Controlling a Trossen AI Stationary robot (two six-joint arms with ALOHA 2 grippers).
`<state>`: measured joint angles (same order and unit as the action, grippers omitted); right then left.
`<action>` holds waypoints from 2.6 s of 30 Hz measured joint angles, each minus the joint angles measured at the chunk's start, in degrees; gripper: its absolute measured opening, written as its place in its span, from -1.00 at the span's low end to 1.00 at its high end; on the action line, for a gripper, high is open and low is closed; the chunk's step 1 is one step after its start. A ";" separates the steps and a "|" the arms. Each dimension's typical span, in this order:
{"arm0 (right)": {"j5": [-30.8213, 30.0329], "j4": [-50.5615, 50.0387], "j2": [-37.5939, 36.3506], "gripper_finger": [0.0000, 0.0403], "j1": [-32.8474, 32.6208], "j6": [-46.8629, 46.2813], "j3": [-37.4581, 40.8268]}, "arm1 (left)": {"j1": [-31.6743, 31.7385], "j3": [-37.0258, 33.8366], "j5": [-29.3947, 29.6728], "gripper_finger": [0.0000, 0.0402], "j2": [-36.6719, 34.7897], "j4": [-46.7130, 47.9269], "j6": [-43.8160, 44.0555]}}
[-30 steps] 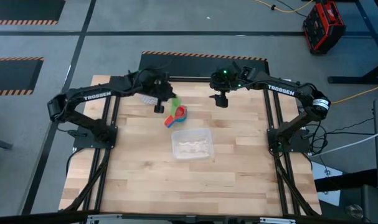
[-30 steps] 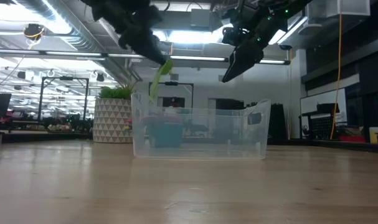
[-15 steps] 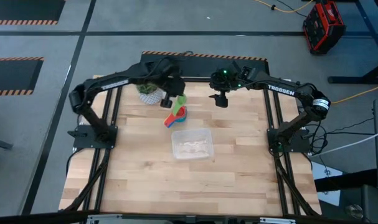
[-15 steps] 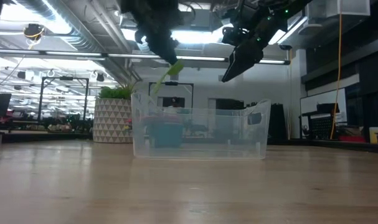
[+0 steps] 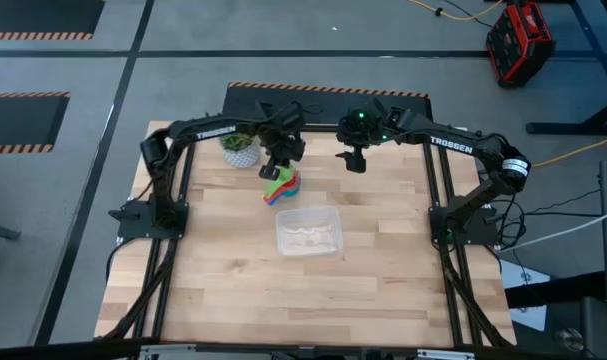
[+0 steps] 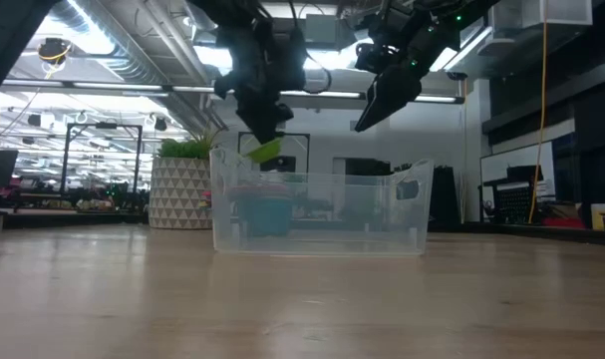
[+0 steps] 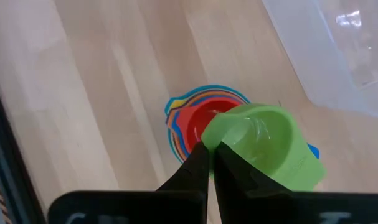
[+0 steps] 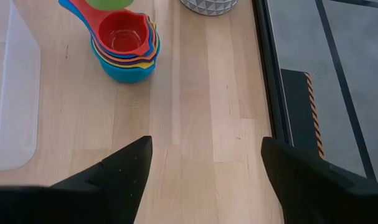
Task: Nest measuring cups in basket
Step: Stack the green measuring cup on top of the red measuring cup
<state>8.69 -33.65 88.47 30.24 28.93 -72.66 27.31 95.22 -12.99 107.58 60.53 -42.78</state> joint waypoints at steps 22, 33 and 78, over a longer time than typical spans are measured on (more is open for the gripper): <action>0.11 -0.07 0.00 0.51 0.00 0.00 0.02 | -0.15 0.00 0.05 -0.93 0.49 -0.44 2.19; 0.12 -0.68 0.00 0.51 0.02 -0.15 0.07 | -1.43 0.04 3.39 -0.92 3.30 -1.08 2.18; 0.50 -0.96 0.00 0.51 0.00 -0.17 0.09 | -7.73 0.02 11.73 -0.52 4.87 -4.37 7.84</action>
<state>9.19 -34.61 88.47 30.24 28.75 -72.58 19.58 95.24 -1.27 112.45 56.16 -34.94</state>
